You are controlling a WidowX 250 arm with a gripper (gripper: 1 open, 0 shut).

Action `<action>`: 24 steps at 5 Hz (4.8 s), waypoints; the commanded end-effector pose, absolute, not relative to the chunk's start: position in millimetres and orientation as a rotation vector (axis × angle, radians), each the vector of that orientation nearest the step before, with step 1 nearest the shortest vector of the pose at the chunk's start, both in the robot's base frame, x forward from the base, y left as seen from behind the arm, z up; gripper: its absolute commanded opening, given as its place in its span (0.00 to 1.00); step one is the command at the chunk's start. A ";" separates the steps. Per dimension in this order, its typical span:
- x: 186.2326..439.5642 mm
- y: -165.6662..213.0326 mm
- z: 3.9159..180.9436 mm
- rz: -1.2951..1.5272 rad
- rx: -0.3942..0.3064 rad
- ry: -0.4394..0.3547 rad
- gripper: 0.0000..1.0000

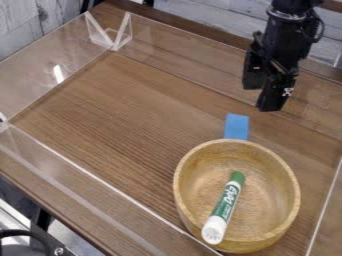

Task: Put the blue block in the brown bowl

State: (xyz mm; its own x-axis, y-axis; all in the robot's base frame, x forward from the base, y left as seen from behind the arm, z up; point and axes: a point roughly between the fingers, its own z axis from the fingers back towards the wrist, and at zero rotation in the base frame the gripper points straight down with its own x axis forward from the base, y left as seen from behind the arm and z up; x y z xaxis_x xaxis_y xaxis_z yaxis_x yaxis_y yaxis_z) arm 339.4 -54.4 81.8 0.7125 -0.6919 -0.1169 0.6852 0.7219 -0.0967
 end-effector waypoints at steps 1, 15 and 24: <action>344.4 -50.4 96.3 -0.791 -0.030 0.066 1.00; 334.6 -45.7 45.4 -0.885 -0.082 0.019 0.00; 311.3 -43.1 70.4 -0.755 -0.116 -0.011 0.00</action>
